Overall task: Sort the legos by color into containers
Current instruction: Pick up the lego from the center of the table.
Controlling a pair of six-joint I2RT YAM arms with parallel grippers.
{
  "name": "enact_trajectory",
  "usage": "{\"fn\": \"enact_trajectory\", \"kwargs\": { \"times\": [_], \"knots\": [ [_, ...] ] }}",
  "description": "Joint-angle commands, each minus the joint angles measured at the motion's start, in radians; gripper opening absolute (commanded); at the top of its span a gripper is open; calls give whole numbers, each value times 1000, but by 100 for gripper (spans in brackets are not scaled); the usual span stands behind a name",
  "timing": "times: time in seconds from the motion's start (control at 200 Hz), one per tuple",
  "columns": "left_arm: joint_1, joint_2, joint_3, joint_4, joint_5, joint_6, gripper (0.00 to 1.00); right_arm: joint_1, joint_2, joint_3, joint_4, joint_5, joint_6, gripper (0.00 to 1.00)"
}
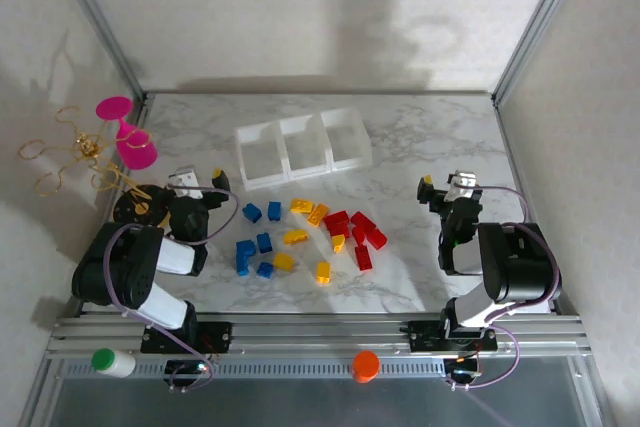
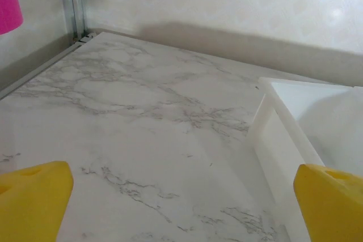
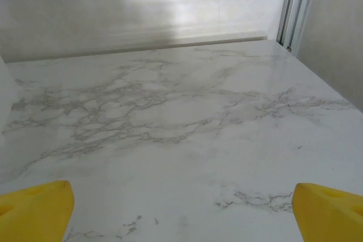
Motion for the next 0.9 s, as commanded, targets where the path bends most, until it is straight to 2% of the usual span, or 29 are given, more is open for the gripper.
{"fn": "enact_trajectory", "kwargs": {
  "times": [0.0,0.896],
  "knots": [
    [8,2,15,-6,17,14,99,-4,1,16,38,-4,-11,99],
    [8,2,16,-7,18,14,99,-5,1,16,39,-4,-10,99]
  ]
}}
